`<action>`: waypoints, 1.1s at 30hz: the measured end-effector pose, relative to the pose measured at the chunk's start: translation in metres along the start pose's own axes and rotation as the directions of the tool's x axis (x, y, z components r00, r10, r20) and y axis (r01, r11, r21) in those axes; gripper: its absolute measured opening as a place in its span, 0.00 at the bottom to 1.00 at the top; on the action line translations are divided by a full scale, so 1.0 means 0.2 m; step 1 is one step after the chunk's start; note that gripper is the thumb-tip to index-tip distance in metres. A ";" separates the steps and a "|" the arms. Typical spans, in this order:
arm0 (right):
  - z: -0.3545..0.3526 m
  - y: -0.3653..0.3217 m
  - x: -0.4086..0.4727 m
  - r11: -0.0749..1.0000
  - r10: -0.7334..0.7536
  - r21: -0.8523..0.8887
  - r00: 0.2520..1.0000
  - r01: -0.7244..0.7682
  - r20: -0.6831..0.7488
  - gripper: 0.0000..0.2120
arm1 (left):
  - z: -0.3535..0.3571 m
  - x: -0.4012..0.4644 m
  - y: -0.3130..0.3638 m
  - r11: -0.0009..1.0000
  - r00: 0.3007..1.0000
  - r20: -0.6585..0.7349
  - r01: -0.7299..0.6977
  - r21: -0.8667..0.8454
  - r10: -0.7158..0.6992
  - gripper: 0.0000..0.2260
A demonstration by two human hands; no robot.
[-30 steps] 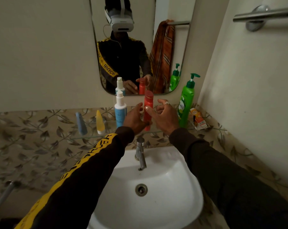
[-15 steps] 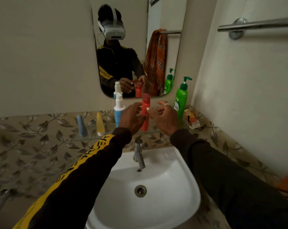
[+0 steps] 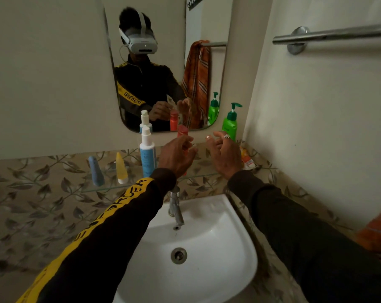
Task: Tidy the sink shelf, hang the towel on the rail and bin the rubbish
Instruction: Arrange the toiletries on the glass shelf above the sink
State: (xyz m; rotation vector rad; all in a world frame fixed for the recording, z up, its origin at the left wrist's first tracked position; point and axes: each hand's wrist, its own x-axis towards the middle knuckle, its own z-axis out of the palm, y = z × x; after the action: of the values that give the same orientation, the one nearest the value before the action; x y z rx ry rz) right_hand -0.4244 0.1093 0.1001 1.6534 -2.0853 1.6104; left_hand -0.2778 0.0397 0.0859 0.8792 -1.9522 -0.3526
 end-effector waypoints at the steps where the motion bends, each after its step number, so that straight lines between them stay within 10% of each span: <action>1: -0.01 0.02 0.01 1.000 0.006 -0.002 1.000 -0.006 -0.020 0.22 | 0.01 0.00 0.01 1.000 1.000 0.004 -0.007 -0.005 0.007 0.14; 11: -0.15 0.17 0.09 0.986 0.153 -0.044 0.977 -0.161 -0.148 0.19 | 0.20 0.05 0.11 0.999 0.989 0.145 0.020 -0.031 -0.016 0.20; 33: -0.17 0.47 0.24 0.966 0.254 -0.065 0.966 -0.251 0.040 0.24 | 0.53 0.24 0.11 0.982 0.931 0.314 0.167 0.093 -0.188 0.30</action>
State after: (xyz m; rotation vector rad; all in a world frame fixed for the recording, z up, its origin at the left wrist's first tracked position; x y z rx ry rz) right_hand -0.5308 0.0909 0.0794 1.4717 -2.4282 1.5672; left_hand -0.3921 0.0102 0.0746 1.1006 -2.1966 -0.5721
